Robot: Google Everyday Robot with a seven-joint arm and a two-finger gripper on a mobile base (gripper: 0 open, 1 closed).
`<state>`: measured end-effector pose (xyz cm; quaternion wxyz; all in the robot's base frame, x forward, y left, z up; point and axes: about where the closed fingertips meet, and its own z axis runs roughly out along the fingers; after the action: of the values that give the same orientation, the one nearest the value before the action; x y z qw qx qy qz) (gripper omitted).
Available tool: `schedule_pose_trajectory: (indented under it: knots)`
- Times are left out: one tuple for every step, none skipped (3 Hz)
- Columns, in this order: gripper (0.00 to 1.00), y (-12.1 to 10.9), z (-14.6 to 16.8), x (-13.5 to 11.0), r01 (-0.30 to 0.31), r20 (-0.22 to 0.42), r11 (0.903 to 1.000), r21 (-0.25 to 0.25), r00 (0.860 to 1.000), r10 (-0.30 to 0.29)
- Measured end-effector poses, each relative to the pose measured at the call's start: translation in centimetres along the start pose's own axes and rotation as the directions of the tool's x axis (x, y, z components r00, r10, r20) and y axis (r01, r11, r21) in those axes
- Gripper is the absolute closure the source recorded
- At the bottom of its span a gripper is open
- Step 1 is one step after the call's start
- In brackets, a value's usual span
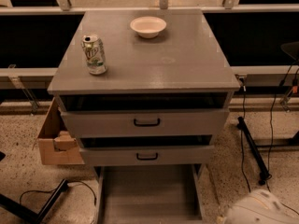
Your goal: Open bottom drawer
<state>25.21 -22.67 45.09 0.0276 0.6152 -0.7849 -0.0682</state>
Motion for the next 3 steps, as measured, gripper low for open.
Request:
schedule_pose_trajectory:
  knots:
    - [0.0, -0.8, -7.2, 3.9, -0.083, 0.042, 0.9833, 0.162, 0.996, 0.077]
    - [0.0, -0.4, -8.5, 4.9, -0.07, 0.033, 0.9791, 0.191, 0.997, 0.065]
    - [0.0, -0.4, -7.3, 3.8, -0.002, 0.01, 0.9872, 0.159, 1.0, 0.0]
